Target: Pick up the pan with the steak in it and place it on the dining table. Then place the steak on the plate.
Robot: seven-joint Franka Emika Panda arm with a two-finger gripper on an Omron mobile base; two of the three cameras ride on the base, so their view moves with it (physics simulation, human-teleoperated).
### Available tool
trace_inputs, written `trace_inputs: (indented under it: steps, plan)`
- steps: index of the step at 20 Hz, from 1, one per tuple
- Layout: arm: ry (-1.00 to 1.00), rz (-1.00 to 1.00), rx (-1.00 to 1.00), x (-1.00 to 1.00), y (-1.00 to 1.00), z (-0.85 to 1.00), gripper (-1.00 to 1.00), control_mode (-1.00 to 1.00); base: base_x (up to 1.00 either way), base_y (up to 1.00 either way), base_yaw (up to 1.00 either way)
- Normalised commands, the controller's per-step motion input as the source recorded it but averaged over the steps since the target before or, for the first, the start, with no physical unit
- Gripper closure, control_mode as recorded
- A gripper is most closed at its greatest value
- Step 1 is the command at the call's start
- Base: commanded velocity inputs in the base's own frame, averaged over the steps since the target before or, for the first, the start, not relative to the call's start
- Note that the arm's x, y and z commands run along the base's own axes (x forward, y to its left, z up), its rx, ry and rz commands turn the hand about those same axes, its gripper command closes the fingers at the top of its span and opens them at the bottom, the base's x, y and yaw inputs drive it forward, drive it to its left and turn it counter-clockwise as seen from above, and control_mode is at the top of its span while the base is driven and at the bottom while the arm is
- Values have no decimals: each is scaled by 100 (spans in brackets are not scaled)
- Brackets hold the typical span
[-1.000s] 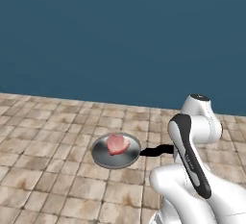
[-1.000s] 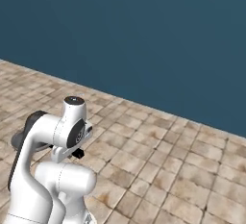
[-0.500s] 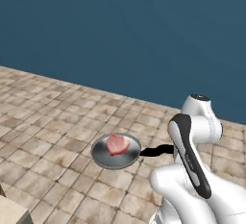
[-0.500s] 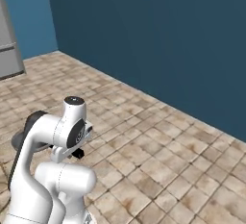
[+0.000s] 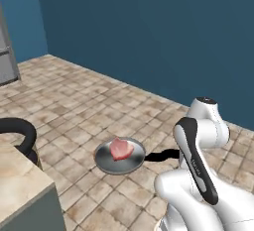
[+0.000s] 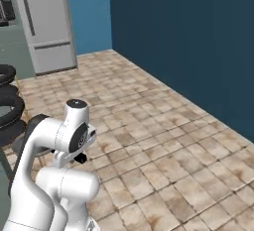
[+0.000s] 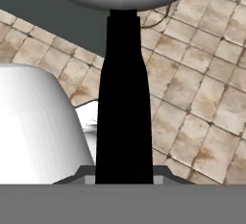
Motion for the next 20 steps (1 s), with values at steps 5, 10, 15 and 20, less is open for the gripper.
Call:
trace_inputs:
  steps: [5, 10, 15, 20]
  plan:
    - [0, 0, 0, 0, 0, 0, 100, 100, -16, 0, 46]
    - [0, 0, 0, 0, 0, 0, 100, 100, -8, 0, 44]
    - [0, 0, 0, 0, 0, 0, 100, 100, -1, -3, 38]
    - [0, 0, 0, 0, 0, 0, 100, 100, -4, -2, 35]
